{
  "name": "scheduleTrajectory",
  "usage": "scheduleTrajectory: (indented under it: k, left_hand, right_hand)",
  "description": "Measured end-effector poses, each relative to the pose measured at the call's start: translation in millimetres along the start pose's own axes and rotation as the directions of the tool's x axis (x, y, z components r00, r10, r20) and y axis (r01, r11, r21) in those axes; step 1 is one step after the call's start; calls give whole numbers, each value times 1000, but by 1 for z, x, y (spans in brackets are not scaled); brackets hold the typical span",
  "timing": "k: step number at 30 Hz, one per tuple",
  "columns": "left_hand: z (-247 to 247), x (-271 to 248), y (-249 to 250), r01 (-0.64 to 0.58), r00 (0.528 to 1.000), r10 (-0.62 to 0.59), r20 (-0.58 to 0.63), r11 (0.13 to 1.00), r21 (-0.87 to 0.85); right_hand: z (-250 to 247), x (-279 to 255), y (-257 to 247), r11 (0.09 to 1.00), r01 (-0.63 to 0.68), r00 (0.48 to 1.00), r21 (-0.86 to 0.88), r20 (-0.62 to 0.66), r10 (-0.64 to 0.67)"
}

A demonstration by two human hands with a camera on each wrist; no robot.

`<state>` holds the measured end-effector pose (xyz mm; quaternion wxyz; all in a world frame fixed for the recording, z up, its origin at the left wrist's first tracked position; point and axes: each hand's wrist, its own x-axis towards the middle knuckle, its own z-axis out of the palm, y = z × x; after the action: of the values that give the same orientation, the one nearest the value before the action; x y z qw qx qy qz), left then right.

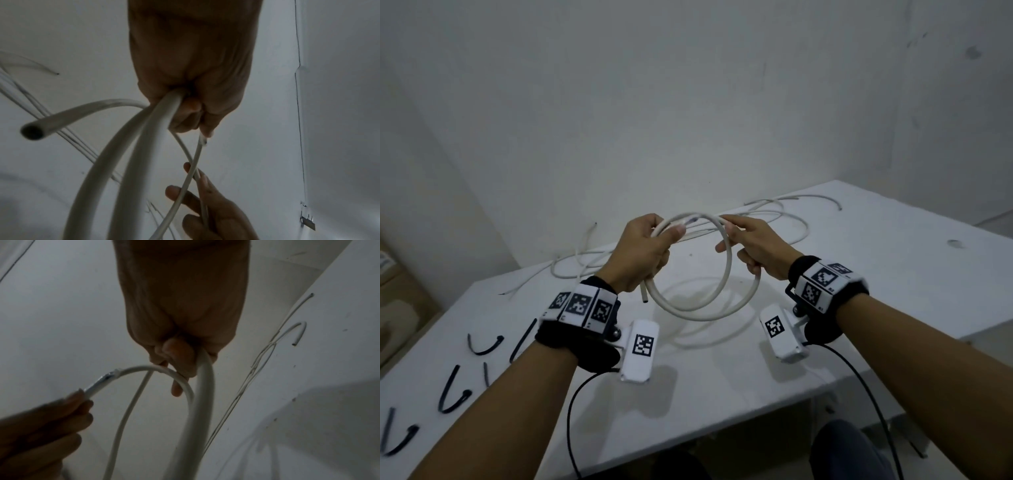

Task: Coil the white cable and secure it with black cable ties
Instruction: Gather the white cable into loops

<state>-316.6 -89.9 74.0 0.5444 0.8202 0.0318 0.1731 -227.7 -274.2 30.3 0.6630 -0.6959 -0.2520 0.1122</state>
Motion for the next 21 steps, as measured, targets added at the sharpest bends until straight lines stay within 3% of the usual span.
scheduleTrajectory:
  k: [4, 8, 14, 17, 21]
  left_hand:
    - [-9, 5, 12, -28, 999, 26, 27, 995, 91]
    - [-13, 7, 15, -90, 996, 82, 39, 955, 284]
    - [-8, 6, 13, -254, 954, 300, 21, 765, 592]
    - [-7, 7, 10, -289, 940, 338, 46, 720, 631]
    - [-6, 9, 8, -309, 941, 331, 77, 738, 601]
  right_hand:
    - [4, 1, 0, 998, 65, 998, 24, -12, -65]
    - [9, 2, -6, 991, 113, 991, -67, 75, -108]
    - [13, 4, -12, 974, 158, 987, -164, 54, -151]
    - [14, 5, -13, 968, 160, 987, -191, 29, -157]
    - [12, 5, -15, 954, 191, 982, -229, 39, -187]
